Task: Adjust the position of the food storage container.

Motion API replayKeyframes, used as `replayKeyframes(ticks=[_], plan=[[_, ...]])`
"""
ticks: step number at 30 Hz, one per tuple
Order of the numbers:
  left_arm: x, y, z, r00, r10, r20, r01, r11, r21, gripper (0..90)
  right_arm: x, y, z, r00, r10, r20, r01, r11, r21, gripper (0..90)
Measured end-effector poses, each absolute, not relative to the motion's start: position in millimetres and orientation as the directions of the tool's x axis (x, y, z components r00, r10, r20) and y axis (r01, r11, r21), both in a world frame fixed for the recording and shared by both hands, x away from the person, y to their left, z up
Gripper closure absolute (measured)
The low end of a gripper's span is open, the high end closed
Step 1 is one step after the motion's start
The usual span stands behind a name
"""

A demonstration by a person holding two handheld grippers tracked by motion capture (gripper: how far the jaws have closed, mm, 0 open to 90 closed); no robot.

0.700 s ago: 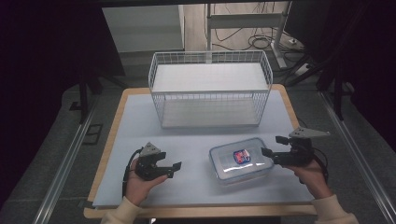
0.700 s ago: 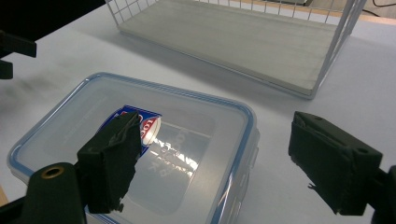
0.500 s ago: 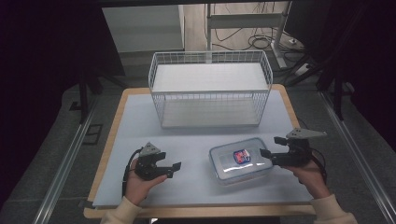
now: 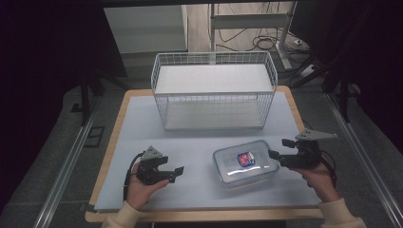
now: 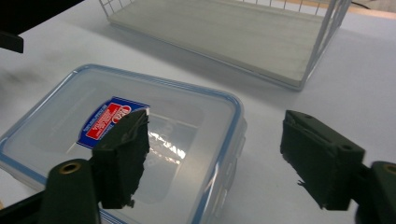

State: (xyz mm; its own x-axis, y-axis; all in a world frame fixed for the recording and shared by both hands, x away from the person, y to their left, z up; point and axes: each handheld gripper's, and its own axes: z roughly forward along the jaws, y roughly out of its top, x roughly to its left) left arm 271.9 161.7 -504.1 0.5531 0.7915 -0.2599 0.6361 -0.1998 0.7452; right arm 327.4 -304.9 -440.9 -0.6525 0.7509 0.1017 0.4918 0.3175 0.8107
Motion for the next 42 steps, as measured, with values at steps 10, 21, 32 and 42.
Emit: replayKeyframes(ticks=[10, 21, 32, 42], plan=[[271, 159, -506, 0.556, 0.785, -0.274, 0.647, -0.201, 0.736, 20.4, 323, -305, -438, -0.718, 0.687, 0.114, 0.473, 0.360, 0.804, 70.2], [272, 158, -507, 0.558, 0.777, -0.290, 0.659, -0.203, 0.724, 20.2, 310, -273, -431, -0.821, 0.561, 0.107, 0.419, 0.465, 0.780, 89.9], [272, 159, -509, 0.554, 0.783, -0.284, 0.662, -0.206, 0.720, 20.1, 291, -225, -443, -0.902, 0.423, 0.083, 0.343, 0.590, 0.731, 90.0], [273, 159, -511, 0.557, 0.778, -0.290, 0.668, -0.212, 0.713, 19.9, 268, -199, -458, -0.943, 0.322, 0.078, 0.290, 0.686, 0.667, 90.0]])
